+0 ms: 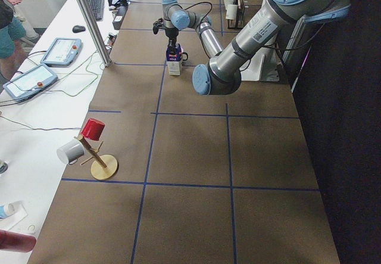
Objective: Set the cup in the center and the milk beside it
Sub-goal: 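Carry the milk carton with the left gripper beside the white mug, then release the milk carton and withdraw the left gripper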
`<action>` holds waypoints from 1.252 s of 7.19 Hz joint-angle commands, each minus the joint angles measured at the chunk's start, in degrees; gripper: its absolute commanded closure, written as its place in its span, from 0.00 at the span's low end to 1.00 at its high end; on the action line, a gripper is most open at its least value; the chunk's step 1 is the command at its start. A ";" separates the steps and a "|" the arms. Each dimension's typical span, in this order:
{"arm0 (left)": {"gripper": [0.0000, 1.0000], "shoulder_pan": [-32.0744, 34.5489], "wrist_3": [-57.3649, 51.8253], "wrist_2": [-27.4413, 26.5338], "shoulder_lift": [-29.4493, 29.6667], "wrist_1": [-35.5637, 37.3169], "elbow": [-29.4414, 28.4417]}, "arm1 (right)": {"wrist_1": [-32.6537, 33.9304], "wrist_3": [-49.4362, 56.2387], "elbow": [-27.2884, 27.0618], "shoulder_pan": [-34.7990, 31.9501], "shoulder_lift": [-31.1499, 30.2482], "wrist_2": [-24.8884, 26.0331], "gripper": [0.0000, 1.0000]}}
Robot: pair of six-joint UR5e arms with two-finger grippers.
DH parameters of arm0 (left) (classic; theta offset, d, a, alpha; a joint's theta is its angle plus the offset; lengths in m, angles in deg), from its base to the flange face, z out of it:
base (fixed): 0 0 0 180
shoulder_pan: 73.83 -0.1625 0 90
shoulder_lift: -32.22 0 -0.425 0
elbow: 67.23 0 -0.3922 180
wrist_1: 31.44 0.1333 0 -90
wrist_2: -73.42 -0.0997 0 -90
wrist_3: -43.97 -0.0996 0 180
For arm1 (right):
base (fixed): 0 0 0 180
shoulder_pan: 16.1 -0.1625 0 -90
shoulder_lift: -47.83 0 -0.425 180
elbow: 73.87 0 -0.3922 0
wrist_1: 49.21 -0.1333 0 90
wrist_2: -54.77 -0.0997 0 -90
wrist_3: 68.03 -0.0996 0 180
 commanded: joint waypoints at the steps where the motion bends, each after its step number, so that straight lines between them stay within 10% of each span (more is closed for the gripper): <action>1: 0.00 0.62 -0.12 0.36 0.08 0.75 1.27 | 0.00 -0.09 -0.32 0.03 0.01 -0.09 0.00; 4: 0.00 10.00 -10.08 7.98 -0.70 10.21 6.98 | -0.35 -0.44 -0.33 0.03 0.10 -0.09 0.00; 9: 0.00 35.11 -55.65 18.10 -27.74 10.24 13.51 | -0.61 0.61 -0.32 -2.86 -4.45 0.26 0.00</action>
